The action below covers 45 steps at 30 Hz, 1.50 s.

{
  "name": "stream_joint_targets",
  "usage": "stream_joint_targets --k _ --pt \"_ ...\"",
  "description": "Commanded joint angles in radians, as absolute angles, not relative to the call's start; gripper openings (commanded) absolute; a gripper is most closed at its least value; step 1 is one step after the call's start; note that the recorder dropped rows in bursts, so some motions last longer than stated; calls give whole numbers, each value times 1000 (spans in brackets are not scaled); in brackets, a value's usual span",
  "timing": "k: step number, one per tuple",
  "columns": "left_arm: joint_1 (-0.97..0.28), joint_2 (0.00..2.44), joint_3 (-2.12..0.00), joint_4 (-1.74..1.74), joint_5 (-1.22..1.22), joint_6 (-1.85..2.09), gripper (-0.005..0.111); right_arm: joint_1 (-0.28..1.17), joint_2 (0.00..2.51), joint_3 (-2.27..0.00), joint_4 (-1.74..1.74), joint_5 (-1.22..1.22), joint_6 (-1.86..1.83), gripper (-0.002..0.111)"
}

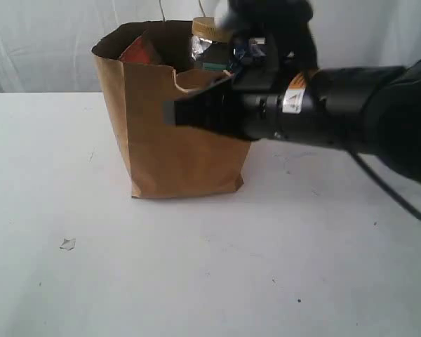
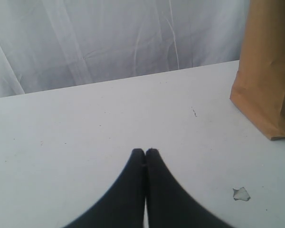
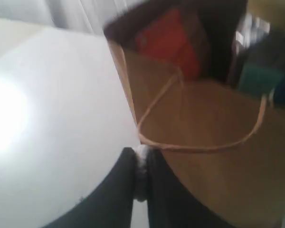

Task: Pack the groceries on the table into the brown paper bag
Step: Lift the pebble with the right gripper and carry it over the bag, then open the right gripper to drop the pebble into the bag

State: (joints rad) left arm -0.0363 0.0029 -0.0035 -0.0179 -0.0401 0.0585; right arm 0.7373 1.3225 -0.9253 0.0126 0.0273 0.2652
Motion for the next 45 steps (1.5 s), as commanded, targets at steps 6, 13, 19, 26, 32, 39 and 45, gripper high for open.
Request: stream_joint_targets --k 6,13,19,26,32,39,45 --pt "-34 0 0 -26 -51 57 0 737 1412 -1127 0 -91 30 0" --pt "-34 0 0 -26 -51 57 0 686 1652 -1355 0 -69 -29 0" --pt "-34 0 0 -26 -51 57 0 641 1826 -1518 0 37 -33 0" --pt "-34 0 0 -26 -51 57 0 615 1887 -1587 0 115 -66 25" --pt "-34 0 0 -26 -51 57 0 602 1851 -1592 -14 171 -76 57" --pt "-34 0 0 -26 -51 57 0 594 1727 -1525 -91 197 0 53" --pt "-34 0 0 -26 -51 57 0 586 1513 -1326 -91 130 0 39"
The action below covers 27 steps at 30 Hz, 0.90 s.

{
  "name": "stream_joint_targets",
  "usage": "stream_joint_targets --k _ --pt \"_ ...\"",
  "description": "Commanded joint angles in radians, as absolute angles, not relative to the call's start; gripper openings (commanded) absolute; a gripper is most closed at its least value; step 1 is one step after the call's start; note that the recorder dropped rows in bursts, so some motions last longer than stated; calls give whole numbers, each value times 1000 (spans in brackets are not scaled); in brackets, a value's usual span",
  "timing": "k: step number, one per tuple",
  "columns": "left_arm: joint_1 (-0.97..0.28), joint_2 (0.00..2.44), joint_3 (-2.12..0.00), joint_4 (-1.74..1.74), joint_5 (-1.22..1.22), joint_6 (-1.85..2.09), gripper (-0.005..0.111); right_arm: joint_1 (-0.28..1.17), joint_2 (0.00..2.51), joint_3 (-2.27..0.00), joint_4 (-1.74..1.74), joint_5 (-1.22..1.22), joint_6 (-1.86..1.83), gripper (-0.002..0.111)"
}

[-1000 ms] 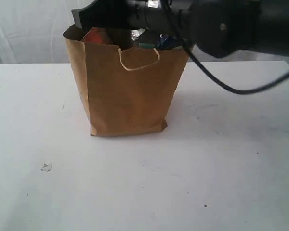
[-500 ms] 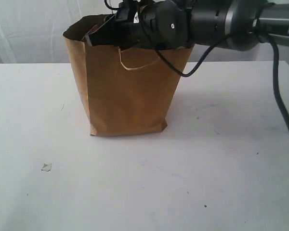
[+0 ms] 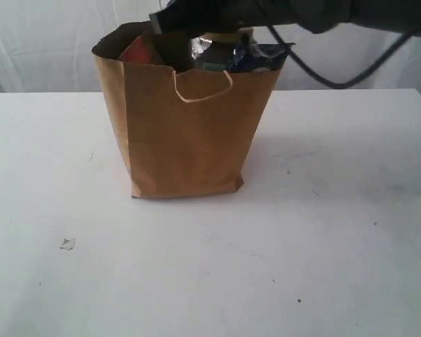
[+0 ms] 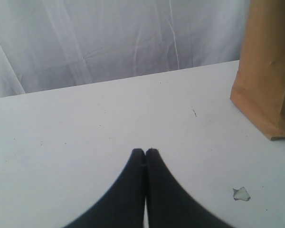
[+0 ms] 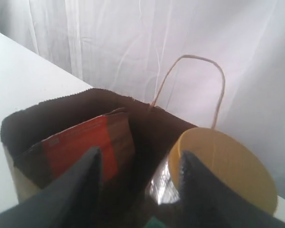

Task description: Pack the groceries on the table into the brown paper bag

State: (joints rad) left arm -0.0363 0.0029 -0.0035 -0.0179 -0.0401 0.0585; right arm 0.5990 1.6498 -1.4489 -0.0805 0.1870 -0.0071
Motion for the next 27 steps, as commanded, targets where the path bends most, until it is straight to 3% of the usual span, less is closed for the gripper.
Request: stream_joint_targets --k 1,6,12,20,27 --pt "-34 0 0 -26 -51 57 0 586 1463 -1281 -91 102 5 37" --pt "-34 0 0 -26 -51 57 0 581 1210 -1067 -87 -8 34 29" --pt "-34 0 0 -26 -51 57 0 581 910 -928 -87 65 34 19" --pt "-34 0 0 -26 -51 57 0 581 614 -828 -88 286 30 0" --pt "-34 0 0 -26 -51 57 0 581 436 -814 -85 643 41 0"
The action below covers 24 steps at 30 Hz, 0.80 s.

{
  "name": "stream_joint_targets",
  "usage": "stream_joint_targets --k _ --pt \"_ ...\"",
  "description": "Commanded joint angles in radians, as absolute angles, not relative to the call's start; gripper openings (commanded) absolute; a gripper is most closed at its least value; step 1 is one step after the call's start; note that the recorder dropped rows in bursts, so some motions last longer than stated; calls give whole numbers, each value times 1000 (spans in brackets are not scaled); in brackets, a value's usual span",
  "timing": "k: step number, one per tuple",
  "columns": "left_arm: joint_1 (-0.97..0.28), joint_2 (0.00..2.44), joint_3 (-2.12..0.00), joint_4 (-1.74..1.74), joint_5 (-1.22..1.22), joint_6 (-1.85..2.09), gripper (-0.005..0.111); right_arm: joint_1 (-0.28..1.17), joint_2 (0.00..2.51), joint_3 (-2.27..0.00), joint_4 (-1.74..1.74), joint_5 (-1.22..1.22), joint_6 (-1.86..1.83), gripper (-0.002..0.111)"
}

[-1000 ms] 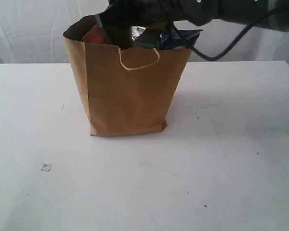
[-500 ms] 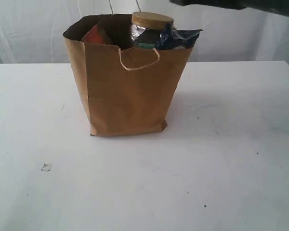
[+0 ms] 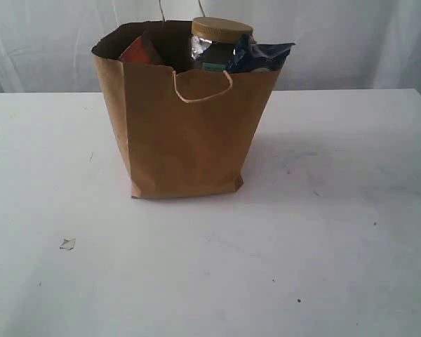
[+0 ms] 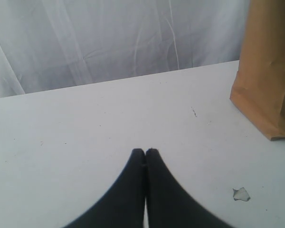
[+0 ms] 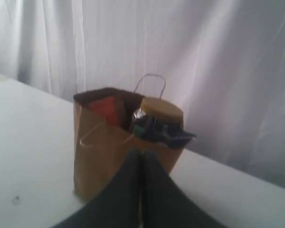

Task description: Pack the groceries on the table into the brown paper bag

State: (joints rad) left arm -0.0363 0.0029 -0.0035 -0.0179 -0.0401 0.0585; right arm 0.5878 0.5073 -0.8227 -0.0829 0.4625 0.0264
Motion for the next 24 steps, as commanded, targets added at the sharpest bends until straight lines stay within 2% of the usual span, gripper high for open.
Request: stream_joint_targets --k 1,11,15,19,24 --pt "-34 0 0 -26 -51 57 0 581 425 -814 -85 669 56 0" --pt "-34 0 0 -26 -51 57 0 581 406 -752 -82 663 58 0" --pt "-34 0 0 -26 -51 57 0 581 381 -624 -82 503 58 0" --pt "-34 0 0 -26 -51 57 0 581 347 -468 -82 225 58 0" --pt "-34 0 0 -26 -51 57 0 528 251 -322 -79 164 58 0"
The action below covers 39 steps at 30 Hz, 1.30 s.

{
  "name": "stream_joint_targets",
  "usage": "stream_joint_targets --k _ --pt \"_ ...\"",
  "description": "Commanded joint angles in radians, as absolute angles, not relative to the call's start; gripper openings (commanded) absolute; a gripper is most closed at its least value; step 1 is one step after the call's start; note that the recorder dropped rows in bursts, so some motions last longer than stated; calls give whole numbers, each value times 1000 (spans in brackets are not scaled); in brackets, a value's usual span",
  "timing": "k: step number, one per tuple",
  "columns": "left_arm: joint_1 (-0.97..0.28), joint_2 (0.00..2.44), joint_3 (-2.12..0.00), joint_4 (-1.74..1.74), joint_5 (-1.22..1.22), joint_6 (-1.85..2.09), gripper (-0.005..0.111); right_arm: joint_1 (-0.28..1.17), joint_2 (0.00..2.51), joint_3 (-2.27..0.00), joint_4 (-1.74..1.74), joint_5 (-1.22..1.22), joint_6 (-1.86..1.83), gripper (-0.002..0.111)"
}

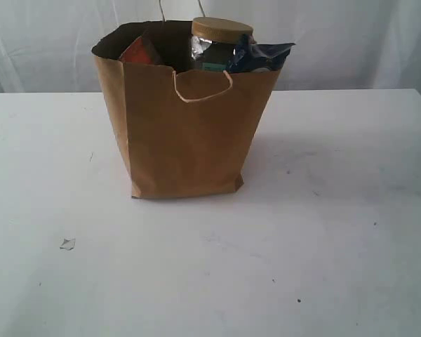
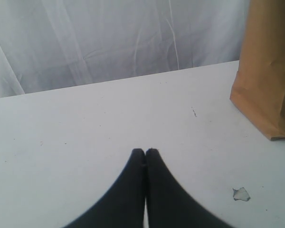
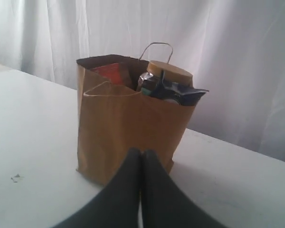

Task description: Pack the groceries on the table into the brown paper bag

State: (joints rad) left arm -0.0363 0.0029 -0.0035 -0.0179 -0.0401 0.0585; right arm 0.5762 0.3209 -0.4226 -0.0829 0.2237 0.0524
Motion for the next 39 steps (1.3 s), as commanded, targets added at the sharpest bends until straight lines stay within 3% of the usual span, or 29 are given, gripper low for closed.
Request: stream_joint_targets --k 1,18,39 --pt "-34 0 0 -26 -51 57 0 508 227 -293 -74 164 58 0" --pt "-34 0 0 -26 -51 57 0 223 14 0 55 160 56 0" --pt "-34 0 0 -26 -51 57 0 209 0 0 55 253 56 0"
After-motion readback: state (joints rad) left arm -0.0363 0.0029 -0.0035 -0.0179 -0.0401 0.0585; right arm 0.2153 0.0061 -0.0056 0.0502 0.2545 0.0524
